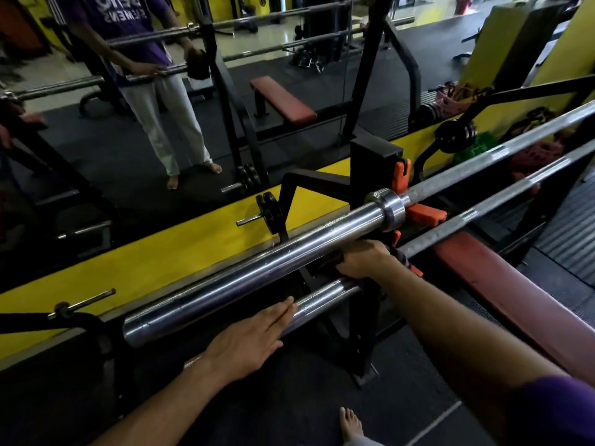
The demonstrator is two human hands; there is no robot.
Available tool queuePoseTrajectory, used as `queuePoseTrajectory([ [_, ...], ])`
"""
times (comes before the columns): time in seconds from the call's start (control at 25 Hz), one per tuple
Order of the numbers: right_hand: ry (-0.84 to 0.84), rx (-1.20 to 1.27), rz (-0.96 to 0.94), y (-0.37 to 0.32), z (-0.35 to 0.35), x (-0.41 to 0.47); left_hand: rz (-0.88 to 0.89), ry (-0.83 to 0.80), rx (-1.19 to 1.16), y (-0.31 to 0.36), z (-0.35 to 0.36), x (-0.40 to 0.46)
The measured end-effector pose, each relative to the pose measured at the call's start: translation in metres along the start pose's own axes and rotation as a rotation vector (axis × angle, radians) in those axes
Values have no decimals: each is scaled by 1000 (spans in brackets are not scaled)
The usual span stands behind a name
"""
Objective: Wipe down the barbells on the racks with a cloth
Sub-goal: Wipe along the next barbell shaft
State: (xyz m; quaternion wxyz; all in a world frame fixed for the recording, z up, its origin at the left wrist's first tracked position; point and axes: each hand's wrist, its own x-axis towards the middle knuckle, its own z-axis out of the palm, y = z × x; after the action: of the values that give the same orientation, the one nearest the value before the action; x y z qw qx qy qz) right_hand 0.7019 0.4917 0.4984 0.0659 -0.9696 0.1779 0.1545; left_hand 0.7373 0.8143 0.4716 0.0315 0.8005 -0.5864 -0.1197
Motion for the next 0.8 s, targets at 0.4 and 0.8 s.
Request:
queuePoseTrajectory([
  [0.4, 759, 420, 47, 19, 83, -95, 36, 6, -27, -10, 7, 2],
  [0.8, 332, 1641, 663, 8, 158, -93, 2, -48, -25, -1, -5, 6],
])
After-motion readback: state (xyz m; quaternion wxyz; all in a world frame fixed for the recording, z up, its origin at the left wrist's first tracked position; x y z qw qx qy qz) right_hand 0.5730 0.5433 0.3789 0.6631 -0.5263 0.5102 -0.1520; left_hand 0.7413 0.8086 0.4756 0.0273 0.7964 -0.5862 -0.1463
